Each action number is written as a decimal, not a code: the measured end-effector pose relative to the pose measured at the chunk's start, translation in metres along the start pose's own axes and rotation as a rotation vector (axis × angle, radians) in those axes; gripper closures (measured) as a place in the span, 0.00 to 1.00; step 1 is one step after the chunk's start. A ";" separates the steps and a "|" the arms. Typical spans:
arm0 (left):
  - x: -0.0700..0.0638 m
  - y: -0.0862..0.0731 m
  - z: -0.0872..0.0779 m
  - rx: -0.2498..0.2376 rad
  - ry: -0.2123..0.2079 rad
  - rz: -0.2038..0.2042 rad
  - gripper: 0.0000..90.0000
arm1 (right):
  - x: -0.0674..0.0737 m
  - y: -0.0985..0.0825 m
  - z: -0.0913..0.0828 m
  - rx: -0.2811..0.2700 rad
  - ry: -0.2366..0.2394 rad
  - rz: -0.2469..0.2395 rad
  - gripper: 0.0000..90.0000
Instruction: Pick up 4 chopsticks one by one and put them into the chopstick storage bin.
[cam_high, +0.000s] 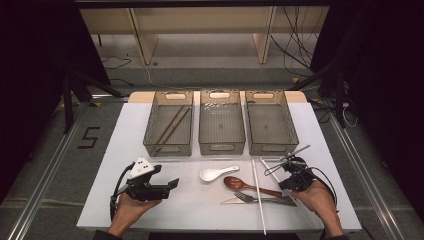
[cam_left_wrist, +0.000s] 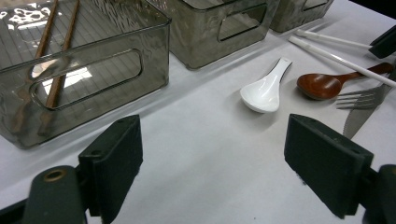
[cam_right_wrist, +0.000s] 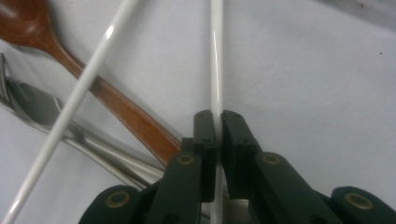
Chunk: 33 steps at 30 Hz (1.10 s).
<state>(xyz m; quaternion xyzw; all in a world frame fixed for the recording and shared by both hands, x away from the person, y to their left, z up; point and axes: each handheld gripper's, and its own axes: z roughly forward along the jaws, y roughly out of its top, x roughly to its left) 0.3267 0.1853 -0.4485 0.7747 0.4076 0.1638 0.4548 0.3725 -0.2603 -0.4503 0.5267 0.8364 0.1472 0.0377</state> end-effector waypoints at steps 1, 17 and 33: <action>0.000 0.000 0.000 0.001 0.000 0.001 0.21 | 0.001 0.000 -0.001 -0.002 -0.001 -0.007 0.95; 0.007 -0.001 -0.007 -0.053 0.015 -0.020 0.21 | 0.018 0.006 -0.022 -0.072 0.013 -0.103 0.95; 0.005 -0.001 -0.007 -0.051 0.011 -0.006 0.21 | -0.008 -0.003 -0.010 -0.064 0.026 -0.041 0.95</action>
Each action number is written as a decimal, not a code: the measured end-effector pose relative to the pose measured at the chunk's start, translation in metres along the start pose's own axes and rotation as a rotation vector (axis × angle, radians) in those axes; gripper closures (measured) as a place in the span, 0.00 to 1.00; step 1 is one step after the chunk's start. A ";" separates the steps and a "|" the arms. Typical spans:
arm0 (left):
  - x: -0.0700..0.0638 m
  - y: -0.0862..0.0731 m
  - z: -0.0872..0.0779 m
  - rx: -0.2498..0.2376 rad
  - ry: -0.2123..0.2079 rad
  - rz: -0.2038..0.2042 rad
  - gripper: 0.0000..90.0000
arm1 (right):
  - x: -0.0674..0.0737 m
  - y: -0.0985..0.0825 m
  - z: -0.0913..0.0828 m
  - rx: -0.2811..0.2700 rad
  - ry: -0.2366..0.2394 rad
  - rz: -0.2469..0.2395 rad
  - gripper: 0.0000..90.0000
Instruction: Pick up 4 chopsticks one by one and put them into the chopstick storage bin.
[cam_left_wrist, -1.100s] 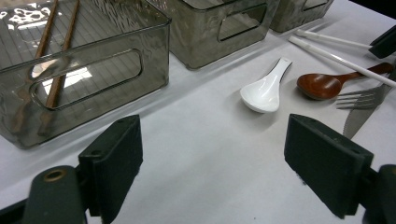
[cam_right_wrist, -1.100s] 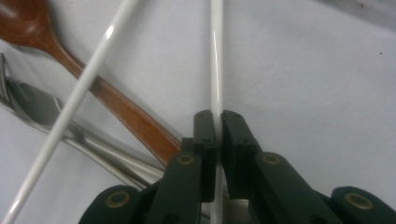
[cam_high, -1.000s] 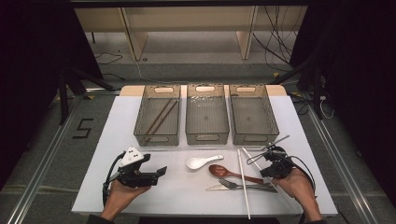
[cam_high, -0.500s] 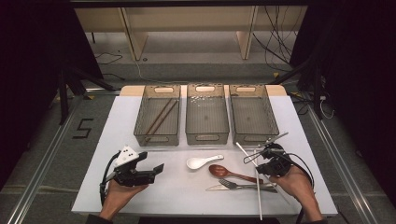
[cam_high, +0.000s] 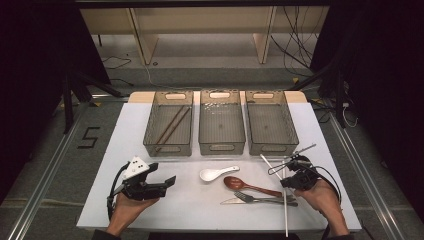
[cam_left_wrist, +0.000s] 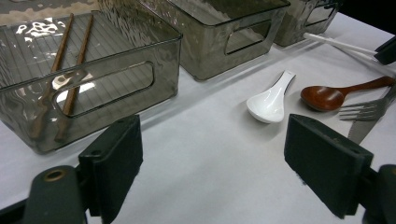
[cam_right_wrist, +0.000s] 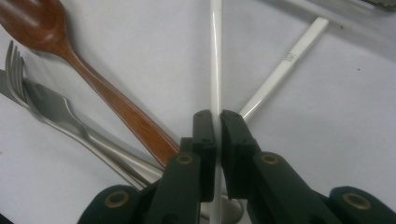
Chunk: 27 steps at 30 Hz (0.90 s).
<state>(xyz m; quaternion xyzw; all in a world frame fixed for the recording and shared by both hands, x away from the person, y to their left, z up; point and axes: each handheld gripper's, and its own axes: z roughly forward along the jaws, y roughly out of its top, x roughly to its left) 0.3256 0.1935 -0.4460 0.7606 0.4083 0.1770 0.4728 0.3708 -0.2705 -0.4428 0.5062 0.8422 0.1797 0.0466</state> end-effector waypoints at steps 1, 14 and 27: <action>0.000 0.000 0.000 0.000 0.001 0.001 0.21 | 0.000 0.000 0.000 0.003 -0.002 -0.002 0.95; -0.001 0.001 -0.001 -0.007 0.002 0.005 0.21 | 0.004 0.002 -0.003 -0.018 0.016 -0.021 0.95; 0.000 0.001 -0.004 -0.030 0.011 0.008 0.21 | 0.021 0.019 -0.022 -0.096 0.030 -0.068 0.95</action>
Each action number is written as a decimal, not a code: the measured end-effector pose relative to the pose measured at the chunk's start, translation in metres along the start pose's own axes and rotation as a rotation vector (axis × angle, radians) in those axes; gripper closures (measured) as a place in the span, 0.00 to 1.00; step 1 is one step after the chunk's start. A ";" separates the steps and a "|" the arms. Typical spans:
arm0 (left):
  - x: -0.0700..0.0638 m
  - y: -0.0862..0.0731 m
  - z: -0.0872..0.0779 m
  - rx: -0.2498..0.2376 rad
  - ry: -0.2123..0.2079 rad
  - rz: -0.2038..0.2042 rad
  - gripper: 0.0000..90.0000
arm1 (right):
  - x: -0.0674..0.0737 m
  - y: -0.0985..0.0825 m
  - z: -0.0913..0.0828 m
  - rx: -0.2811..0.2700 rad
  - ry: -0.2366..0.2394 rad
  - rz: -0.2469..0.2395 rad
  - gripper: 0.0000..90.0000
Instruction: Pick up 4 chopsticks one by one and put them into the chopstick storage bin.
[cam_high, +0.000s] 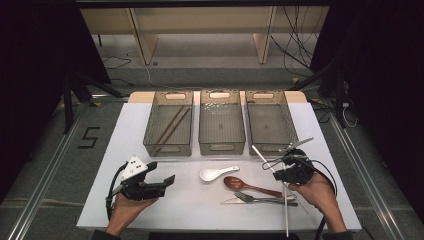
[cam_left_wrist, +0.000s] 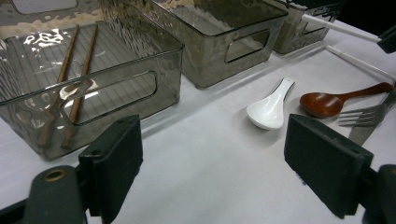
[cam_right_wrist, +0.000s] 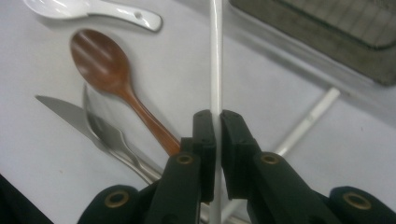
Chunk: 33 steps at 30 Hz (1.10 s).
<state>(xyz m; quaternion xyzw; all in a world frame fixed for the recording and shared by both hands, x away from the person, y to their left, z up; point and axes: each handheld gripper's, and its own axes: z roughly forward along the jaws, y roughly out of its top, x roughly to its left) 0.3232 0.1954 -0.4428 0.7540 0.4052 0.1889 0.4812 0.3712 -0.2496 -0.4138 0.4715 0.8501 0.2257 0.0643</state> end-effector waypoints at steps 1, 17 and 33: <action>0.000 0.000 0.000 0.000 0.000 -0.001 0.21 | 0.002 0.003 -0.001 -0.006 0.004 -0.006 0.95; 0.004 -0.004 -0.011 -0.035 0.002 -0.027 0.21 | 0.046 0.076 -0.011 -0.098 0.042 -0.124 0.95; 0.005 -0.007 -0.018 -0.061 0.002 -0.056 0.21 | 0.070 0.124 -0.002 -0.154 0.076 -0.157 0.95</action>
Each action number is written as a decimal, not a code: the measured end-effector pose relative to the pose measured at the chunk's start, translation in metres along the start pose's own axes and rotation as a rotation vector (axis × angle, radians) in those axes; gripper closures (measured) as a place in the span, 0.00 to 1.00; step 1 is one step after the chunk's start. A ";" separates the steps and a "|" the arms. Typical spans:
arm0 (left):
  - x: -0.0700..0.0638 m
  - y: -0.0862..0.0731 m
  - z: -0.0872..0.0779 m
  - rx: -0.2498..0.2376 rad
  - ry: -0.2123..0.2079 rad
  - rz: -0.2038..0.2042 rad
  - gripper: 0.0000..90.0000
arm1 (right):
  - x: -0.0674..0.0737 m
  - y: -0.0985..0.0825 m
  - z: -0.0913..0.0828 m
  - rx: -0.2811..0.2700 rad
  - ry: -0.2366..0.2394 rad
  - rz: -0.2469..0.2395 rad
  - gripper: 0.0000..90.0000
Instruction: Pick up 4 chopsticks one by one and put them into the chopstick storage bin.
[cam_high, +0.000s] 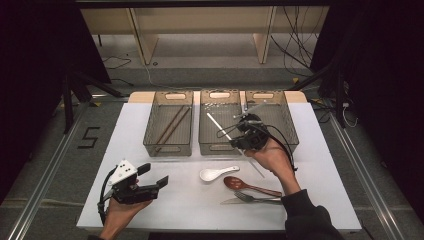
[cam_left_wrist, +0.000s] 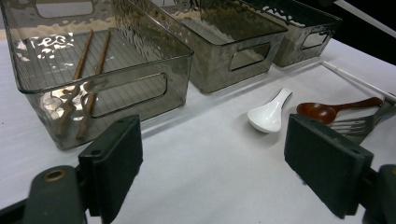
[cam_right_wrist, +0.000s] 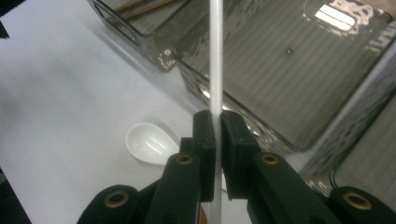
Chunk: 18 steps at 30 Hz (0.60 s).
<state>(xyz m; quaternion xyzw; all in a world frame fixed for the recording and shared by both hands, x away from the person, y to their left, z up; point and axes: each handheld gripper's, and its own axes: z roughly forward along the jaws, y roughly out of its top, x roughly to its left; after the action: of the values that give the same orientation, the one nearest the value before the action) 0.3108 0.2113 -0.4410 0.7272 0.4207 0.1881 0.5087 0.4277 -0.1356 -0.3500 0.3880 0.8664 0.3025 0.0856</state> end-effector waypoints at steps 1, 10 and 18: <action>0.000 0.000 0.000 0.000 -0.001 -0.001 0.21 | 0.001 0.003 0.001 -0.001 0.004 -0.003 0.95; 0.001 -0.001 -0.002 -0.006 0.006 -0.001 0.21 | 0.016 0.033 0.018 -0.008 0.023 -0.029 0.95; 0.001 -0.001 -0.002 -0.009 0.004 -0.006 0.21 | 0.023 0.057 0.038 -0.004 0.034 -0.029 0.95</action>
<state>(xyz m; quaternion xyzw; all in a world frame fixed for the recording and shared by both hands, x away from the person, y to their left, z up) 0.3096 0.2138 -0.4417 0.7234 0.4230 0.1900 0.5115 0.4621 -0.0722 -0.3442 0.3698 0.8727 0.3094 0.0761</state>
